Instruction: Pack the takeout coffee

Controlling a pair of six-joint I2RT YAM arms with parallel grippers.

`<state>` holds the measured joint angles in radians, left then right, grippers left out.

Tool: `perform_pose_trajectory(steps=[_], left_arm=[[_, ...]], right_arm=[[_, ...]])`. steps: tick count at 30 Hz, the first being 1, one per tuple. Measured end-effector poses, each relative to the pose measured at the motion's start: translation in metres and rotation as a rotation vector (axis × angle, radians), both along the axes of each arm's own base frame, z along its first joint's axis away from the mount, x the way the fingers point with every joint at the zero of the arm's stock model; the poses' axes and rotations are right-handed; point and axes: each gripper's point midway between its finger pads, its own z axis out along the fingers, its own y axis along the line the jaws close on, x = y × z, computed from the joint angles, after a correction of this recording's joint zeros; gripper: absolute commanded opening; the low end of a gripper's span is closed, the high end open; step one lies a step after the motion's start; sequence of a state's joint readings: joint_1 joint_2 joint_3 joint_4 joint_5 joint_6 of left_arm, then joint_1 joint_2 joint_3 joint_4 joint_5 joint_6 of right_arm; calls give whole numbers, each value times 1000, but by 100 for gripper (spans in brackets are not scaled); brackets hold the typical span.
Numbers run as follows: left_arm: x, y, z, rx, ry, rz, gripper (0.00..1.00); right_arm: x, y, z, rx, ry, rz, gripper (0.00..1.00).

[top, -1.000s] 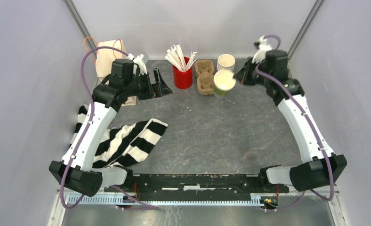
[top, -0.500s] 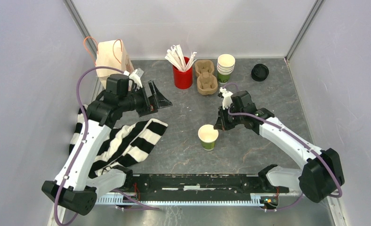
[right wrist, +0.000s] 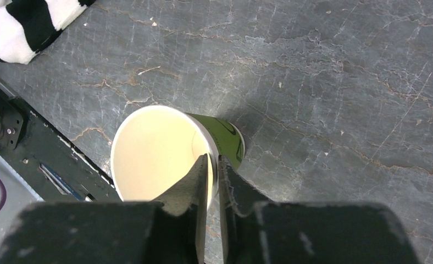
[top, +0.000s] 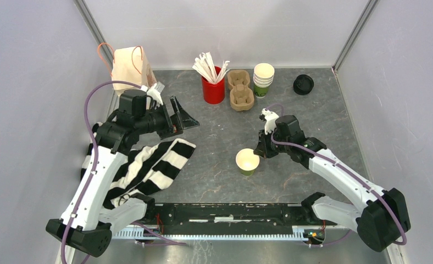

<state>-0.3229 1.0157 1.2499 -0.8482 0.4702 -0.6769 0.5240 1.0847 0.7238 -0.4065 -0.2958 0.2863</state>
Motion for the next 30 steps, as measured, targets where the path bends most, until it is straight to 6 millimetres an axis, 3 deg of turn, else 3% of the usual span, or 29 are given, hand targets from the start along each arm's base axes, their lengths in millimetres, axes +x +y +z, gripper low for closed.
perform_pose_trajectory(steps=[4,7,14,20,30], left_arm=[[-2,2,-5,15,28,5,100],[-1,3,-6,27,40,14,100],[5,2,-23,54,106,16,100],[14,0,-49,88,166,4,100],[45,-4,-79,178,122,-68,100]], right_arm=[[-2,-4,2,-13,-4,-5,39],[-2,-8,7,-28,-12,-13,46],[18,-17,47,-77,-109,-60,59],[56,-30,79,-166,-189,-132,63],[150,-68,73,-226,-107,-341,66]])
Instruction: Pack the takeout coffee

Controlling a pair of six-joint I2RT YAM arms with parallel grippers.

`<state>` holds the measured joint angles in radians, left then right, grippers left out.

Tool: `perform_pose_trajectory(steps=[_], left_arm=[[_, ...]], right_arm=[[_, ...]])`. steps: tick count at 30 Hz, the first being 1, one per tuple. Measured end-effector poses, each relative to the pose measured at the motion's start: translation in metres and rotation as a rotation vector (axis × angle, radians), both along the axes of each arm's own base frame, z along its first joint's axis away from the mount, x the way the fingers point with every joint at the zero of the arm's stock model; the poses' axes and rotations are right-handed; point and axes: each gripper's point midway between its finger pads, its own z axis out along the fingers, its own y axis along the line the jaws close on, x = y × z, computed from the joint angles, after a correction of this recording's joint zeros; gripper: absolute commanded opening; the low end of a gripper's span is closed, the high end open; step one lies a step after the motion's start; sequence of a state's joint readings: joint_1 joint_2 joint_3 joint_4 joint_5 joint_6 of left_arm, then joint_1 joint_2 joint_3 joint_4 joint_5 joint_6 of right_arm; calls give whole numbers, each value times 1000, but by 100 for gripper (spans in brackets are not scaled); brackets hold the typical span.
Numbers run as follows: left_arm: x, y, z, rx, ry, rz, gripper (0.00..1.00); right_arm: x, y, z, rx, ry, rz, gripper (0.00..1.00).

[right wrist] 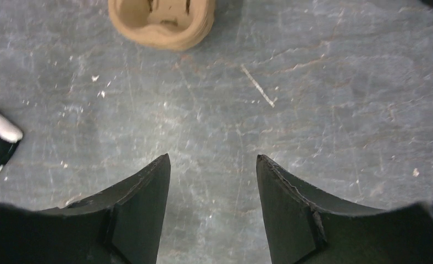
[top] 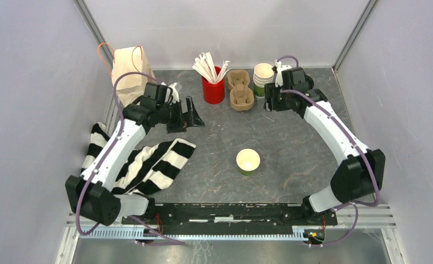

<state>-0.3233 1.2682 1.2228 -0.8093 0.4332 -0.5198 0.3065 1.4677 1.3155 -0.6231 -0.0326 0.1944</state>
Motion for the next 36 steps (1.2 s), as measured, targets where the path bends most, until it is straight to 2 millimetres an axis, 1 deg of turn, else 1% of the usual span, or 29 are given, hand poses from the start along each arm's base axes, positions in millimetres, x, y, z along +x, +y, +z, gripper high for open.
perform_pose_trajectory(steps=[6,8,11,13,17,19,20,21,23,24,26,29,33,36], left_arm=[[28,1,-18,90,-37,-57,100],[31,1,-20,99,-45,-67,100],[33,1,-19,102,-60,-78,100],[33,2,-21,117,-71,-92,100],[39,5,-19,144,-90,-93,100],[42,5,-18,147,-96,-93,100],[43,5,-18,153,-97,-93,100],[44,6,-18,161,-98,-91,100],[46,9,-17,187,-90,-86,100],[48,10,-16,198,-89,-83,100],[53,9,-11,203,-94,-81,100],[58,7,-9,205,-88,-83,100],[66,6,-15,226,-58,-87,100],[71,7,-19,247,-38,-88,100]], right_arm=[[43,-18,10,-21,-26,-107,70],[62,-42,13,-10,-35,-188,72],[92,-73,19,0,-64,-283,72],[116,-95,18,14,-79,-347,71],[157,-128,1,57,-74,-432,71],[177,-146,-17,68,-65,-472,73],[186,-155,-29,72,-56,-494,73],[189,-158,-35,76,-51,-500,73],[199,-167,-57,97,-34,-525,72],[202,-168,-65,106,-29,-531,71],[210,-167,-82,127,-19,-539,69],[225,-161,-100,159,-23,-540,67],[245,-157,-109,185,-56,-545,67],[256,-156,-107,205,-93,-550,66]])
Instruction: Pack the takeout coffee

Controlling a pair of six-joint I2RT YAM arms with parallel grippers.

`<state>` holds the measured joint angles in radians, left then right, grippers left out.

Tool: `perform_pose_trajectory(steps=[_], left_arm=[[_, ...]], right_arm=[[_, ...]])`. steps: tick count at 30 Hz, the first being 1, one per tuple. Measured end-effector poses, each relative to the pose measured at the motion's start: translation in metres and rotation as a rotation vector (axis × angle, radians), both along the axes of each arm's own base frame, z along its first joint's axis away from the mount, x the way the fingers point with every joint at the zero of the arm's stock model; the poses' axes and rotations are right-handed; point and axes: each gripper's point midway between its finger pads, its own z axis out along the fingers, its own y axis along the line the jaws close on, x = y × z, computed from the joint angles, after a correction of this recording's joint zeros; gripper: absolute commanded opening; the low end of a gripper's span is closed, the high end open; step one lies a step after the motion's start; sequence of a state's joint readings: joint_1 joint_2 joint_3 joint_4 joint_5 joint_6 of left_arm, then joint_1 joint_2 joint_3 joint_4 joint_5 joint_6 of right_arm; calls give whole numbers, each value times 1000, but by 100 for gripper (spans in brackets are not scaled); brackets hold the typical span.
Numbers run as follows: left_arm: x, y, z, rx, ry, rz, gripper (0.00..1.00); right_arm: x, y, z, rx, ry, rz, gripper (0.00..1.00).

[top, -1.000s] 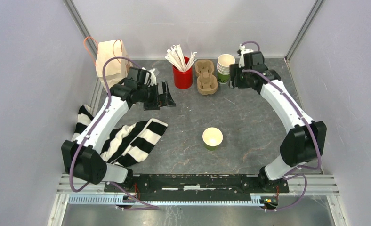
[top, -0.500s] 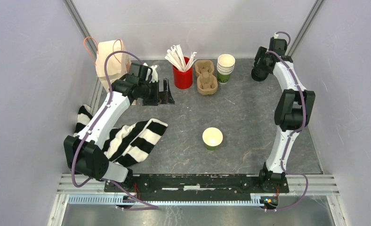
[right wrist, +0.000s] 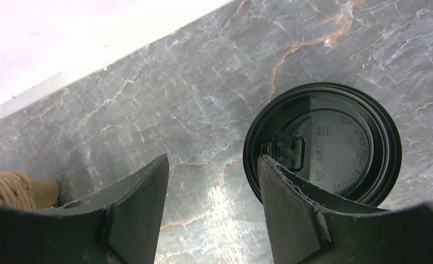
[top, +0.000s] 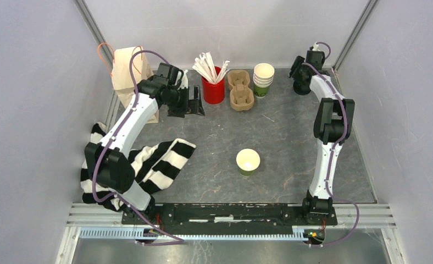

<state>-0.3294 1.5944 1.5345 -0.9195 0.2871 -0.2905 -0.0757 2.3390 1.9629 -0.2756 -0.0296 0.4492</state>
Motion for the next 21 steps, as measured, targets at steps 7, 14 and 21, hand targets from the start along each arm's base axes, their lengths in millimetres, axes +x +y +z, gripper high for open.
perform_pose_trajectory(steps=[7,14,21], left_arm=[[5,4,-1,36,11,4,100],[8,4,-1,50,14,-1,100],[6,6,-10,72,45,2,100]], right_arm=[[14,-4,3,19,-56,-28,60],[20,-6,-4,21,-67,-44,58],[23,-13,-7,-2,-71,-76,56]])
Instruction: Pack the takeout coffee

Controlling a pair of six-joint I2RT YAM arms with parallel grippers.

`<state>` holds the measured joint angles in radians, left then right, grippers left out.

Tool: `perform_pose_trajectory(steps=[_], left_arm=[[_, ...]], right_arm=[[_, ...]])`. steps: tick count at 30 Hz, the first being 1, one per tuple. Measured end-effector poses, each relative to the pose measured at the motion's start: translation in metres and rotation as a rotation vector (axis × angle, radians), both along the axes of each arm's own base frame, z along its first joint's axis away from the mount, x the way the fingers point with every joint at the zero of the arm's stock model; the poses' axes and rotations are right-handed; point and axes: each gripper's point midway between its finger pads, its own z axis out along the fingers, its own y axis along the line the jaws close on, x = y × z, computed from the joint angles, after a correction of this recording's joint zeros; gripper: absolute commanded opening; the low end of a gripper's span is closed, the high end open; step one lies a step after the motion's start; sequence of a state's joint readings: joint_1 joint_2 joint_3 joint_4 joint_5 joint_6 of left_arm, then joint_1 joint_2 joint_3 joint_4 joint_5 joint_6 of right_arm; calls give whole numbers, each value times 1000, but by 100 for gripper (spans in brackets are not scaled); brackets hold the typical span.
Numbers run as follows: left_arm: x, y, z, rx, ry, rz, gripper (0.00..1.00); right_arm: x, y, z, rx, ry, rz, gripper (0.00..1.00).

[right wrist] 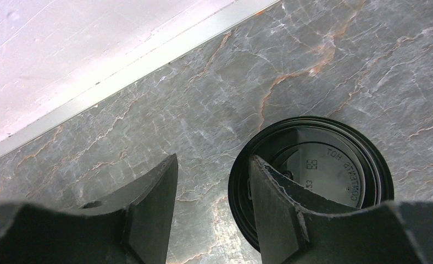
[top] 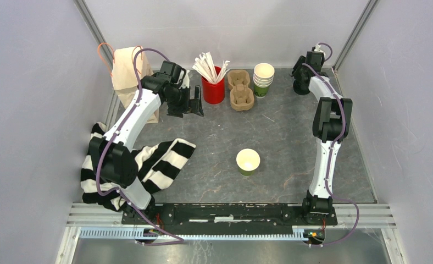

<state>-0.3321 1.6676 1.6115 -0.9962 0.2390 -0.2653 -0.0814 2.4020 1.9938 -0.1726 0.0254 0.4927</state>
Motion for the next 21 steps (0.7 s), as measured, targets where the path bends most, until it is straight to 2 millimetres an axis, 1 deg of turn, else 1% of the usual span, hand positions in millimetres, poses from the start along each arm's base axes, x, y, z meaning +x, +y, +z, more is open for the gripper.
perform_pose_trajectory(steps=[5,11,16,21], left_arm=[[1,-2,0,3,3,-4,100],[0,-3,1,3,1,-8,100],[-1,-4,2,3,0,-12,100],[0,-5,4,3,-5,-17,100]], right_arm=[[0,-4,-2,-7,2,-14,51],[1,-6,-2,-15,-2,-26,37],[1,-9,-1,-22,-3,-41,35],[1,-12,-1,-30,-3,-56,36]])
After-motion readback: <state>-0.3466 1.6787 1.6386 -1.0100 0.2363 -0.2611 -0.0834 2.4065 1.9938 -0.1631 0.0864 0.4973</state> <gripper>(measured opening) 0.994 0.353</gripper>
